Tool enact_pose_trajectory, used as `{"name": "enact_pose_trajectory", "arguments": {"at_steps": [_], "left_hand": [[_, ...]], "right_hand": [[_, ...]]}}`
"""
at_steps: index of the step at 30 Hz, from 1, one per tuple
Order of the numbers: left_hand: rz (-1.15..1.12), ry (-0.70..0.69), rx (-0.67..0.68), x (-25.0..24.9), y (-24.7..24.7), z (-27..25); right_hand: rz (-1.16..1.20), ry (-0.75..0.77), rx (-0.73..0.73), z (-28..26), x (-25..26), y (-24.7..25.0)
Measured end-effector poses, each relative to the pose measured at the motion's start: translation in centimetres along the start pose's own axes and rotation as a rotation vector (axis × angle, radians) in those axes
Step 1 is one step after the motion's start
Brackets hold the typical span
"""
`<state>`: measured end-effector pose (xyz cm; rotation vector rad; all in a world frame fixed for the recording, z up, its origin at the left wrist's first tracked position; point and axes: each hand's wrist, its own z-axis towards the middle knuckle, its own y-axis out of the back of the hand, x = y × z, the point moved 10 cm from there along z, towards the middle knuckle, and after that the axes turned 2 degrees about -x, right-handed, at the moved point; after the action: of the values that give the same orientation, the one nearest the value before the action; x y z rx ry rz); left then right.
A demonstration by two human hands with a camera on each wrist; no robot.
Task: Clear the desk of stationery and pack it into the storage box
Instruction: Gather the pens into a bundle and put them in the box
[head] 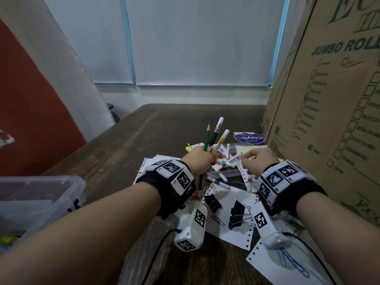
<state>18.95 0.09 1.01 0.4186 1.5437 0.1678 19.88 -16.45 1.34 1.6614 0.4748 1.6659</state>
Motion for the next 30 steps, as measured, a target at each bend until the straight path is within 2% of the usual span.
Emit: {"name": "enact_pose_trajectory", "arguments": {"at_steps": [2,4,6,8,12,16,19,21,25,30], "left_hand": [[0.002,0.006,-0.020,-0.1,0.4,0.2],[-0.020,0.006,-0.028,0.0,0.5,0.3],[-0.052,0.012,-0.028,0.2,0.4,0.2],[-0.091,0.014,-0.015,0.2,0.3,-0.1],[-0.037,0.043,-0.014,0.6,0.6,-0.6],[0.041,0.062,-0.051,0.9,1.0,-0.4],[0.045,0.042,-0.065,0.6,1.1,-0.2],[0.036,-0.001,-0.056,-0.1,1.0,-0.2],[0.034,-0.061,-0.003,-1.2,0.5,-0.2],[0.081,-0.037,-0.043,-1.2,1.6,0.5]], "right_hand": [[-0.284,-0.069,0.047,0.3,-1.3,0.1],[-0.488,-0.071,0.189,0.1,-2.3,-1.1],[-0.611,-0.034,0.297,-0.5,-3.3,-2.1],[-0.610,0.000,0.329,-0.2,-4.4,-2.5],[-0.517,0.027,0.259,0.3,-4.7,-1.6],[-0.443,0.109,0.169,0.3,-2.9,-1.2],[-0.227,0.235,-0.001,-0.3,0.4,0.2],[-0.011,0.323,-0.049,-0.8,2.8,0.7],[0.396,0.349,0.036,-1.1,5.6,-0.1],[0.499,0.345,0.044,-0.9,6.7,-1.0]]}}
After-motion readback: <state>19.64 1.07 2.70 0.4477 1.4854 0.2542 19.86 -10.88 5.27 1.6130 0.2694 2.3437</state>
